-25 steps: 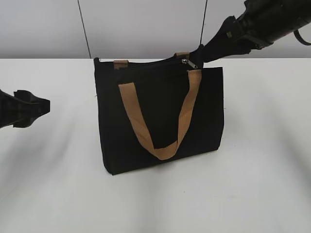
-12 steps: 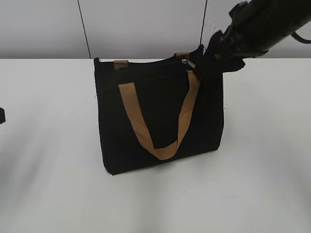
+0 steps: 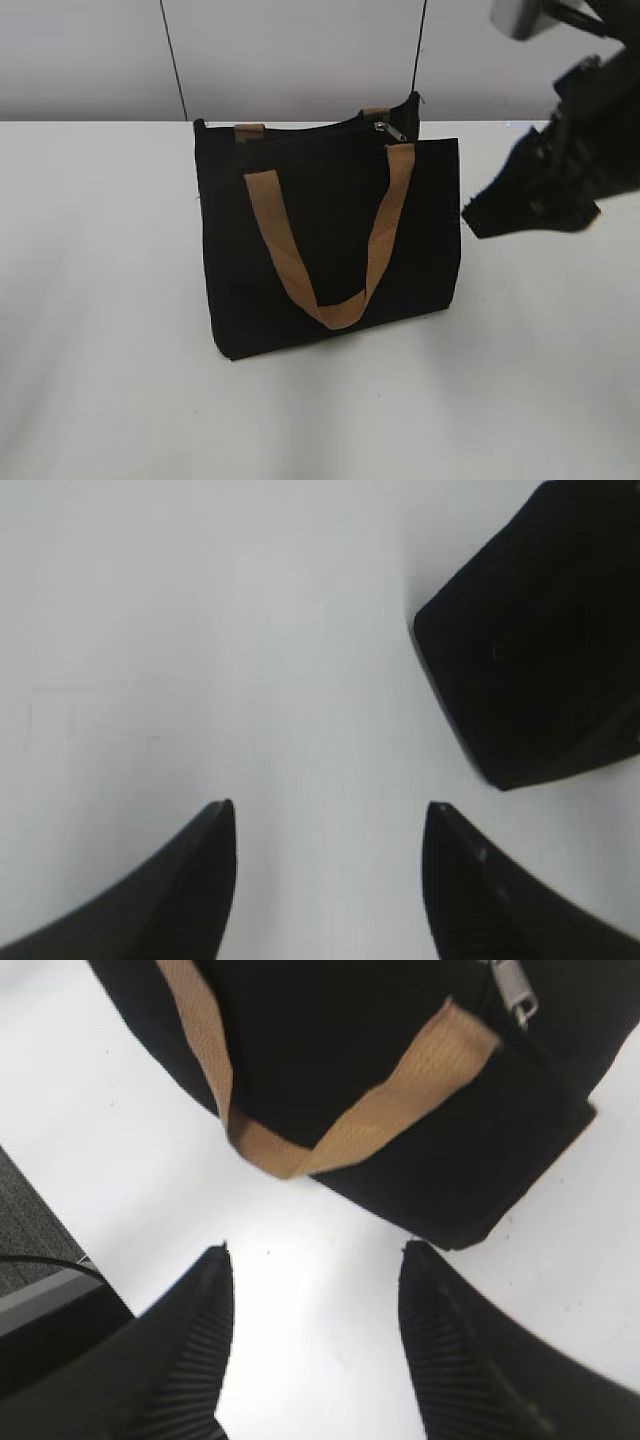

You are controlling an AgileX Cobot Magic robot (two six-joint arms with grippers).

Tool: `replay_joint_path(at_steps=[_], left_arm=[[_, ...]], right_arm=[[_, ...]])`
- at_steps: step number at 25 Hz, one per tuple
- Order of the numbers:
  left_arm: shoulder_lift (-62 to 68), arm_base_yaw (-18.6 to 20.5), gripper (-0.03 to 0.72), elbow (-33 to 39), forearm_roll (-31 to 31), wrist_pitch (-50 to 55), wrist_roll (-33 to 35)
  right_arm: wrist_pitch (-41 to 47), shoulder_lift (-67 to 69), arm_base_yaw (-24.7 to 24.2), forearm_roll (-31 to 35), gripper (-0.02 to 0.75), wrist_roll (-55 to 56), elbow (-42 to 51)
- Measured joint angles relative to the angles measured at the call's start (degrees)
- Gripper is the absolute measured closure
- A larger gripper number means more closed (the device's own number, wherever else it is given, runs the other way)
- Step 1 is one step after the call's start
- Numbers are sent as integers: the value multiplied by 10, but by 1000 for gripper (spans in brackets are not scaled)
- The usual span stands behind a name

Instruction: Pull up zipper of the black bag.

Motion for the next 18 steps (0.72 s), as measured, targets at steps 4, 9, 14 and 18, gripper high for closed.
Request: replay_joint_path(at_steps=[4, 9, 14, 18], left_arm=[[-66, -5, 243, 0, -24, 63, 24], [-153, -9, 243, 0, -12, 118, 27], [-224, -20, 244, 0, -9, 172, 27], [-286, -21, 244, 14, -8, 208, 27]], right_arm=[[-11, -105, 0, -4, 325, 29, 91], [-11, -262, 0, -11, 325, 77, 166], [20, -424, 0, -64, 325, 159, 218], [94, -527, 0, -136, 325, 245, 252]])
